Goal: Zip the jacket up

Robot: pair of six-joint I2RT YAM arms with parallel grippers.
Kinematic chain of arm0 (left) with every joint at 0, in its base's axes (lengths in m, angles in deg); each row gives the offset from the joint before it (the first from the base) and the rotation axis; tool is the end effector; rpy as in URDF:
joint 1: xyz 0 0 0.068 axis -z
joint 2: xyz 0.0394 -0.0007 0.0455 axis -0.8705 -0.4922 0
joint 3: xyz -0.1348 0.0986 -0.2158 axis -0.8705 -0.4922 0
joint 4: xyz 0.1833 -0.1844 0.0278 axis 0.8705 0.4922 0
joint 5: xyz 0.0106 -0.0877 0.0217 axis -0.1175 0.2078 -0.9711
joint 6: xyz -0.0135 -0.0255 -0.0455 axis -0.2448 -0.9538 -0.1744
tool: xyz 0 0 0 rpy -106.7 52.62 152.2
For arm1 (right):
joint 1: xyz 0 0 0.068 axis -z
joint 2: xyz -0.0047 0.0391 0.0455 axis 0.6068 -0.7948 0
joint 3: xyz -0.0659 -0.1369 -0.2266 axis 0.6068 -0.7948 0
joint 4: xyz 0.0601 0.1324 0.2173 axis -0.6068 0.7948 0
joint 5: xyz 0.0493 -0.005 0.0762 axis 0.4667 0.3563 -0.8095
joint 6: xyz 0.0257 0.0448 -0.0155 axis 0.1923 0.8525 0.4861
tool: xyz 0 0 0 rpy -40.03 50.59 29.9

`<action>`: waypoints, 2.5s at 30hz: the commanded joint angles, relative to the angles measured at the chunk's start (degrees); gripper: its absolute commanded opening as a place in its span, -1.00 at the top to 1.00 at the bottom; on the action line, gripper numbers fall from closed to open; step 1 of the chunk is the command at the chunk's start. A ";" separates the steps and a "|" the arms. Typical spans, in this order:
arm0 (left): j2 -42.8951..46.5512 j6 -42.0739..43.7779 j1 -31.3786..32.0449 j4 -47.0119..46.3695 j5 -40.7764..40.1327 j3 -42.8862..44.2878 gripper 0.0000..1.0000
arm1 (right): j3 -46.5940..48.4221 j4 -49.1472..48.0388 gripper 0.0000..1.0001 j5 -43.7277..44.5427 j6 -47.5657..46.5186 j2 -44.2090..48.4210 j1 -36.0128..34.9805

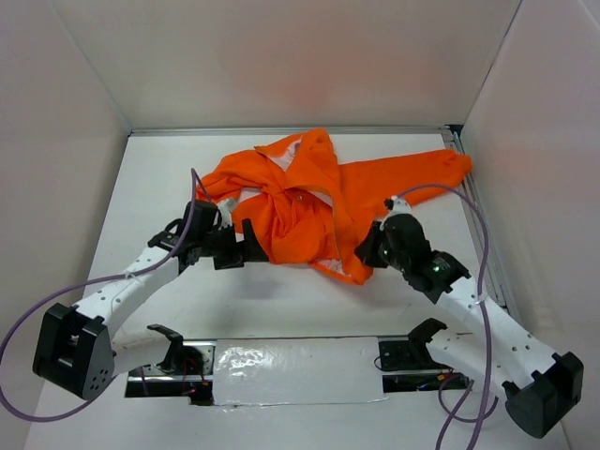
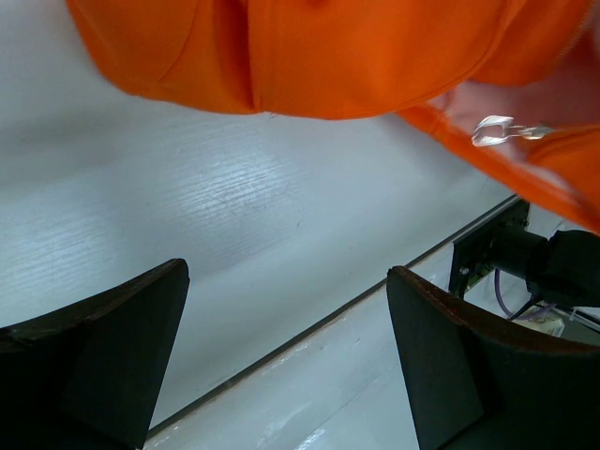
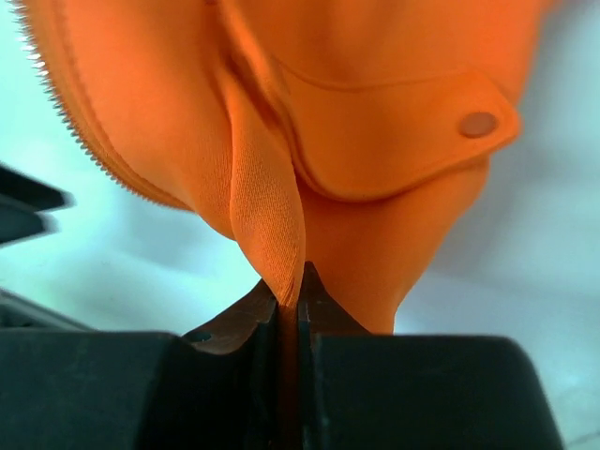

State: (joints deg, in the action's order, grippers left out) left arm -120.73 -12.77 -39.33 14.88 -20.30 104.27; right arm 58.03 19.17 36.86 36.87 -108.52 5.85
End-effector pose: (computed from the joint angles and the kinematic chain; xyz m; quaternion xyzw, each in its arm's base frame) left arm 0.2150 -0.0981 0.2345 -0.0695 0.9067 -0.3461 0.2309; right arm 0.1615 0.0971 0.2925 0.0085 0.8815 0.2272 0.4138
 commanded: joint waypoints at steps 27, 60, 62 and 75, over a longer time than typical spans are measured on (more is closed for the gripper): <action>-32.07 15.01 13.69 -3.42 -3.32 26.86 -0.99 | 1.27 -2.82 -0.74 12.55 3.91 -11.24 3.82; -15.37 13.60 19.85 -4.89 -9.13 19.49 -0.98 | -8.04 -2.47 0.57 5.52 6.11 -5.55 24.12; -20.28 13.95 21.52 -4.82 -9.12 22.73 -0.99 | -8.21 -2.82 0.56 4.47 5.50 -5.37 24.47; -52.38 4.99 25.83 9.06 -24.65 49.20 -0.92 | -10.06 -5.46 0.47 0.16 4.44 -7.48 26.58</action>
State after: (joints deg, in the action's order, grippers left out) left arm -170.65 -5.05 -13.80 20.20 -40.86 149.52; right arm 48.61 17.19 38.48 42.21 -115.30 31.80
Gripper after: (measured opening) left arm 0.970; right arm 0.264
